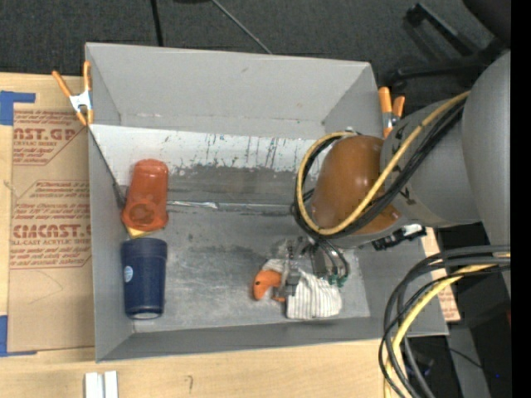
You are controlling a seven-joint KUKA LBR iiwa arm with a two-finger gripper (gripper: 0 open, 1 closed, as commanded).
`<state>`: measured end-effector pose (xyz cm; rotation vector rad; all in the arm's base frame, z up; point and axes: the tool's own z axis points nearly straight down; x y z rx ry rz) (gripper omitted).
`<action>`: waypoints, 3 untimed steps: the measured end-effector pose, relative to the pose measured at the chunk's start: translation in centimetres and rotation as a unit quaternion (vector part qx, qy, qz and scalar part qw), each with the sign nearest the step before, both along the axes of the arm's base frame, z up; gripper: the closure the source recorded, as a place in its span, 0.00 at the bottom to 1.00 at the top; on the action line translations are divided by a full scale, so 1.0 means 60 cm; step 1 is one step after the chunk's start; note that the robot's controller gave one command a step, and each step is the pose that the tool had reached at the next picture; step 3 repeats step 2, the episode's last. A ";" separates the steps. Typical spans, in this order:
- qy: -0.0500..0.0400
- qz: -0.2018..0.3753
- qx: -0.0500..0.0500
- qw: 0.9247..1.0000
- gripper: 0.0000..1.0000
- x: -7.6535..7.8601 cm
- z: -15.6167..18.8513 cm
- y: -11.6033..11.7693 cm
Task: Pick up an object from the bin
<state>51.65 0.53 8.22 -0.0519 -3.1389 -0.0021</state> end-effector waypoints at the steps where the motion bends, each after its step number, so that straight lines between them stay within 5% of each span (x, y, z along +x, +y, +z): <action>1: 0.000 0.000 0.000 1.000 1.00 0.000 0.000 0.000; 2: -0.003 0.021 -0.001 1.000 1.00 0.018 0.242 -0.020; 3: -0.003 0.021 -0.001 1.000 1.00 0.018 0.242 -0.020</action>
Offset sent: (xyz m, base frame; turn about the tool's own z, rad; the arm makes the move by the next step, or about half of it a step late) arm 0.0098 -0.0126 0.1452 -0.0418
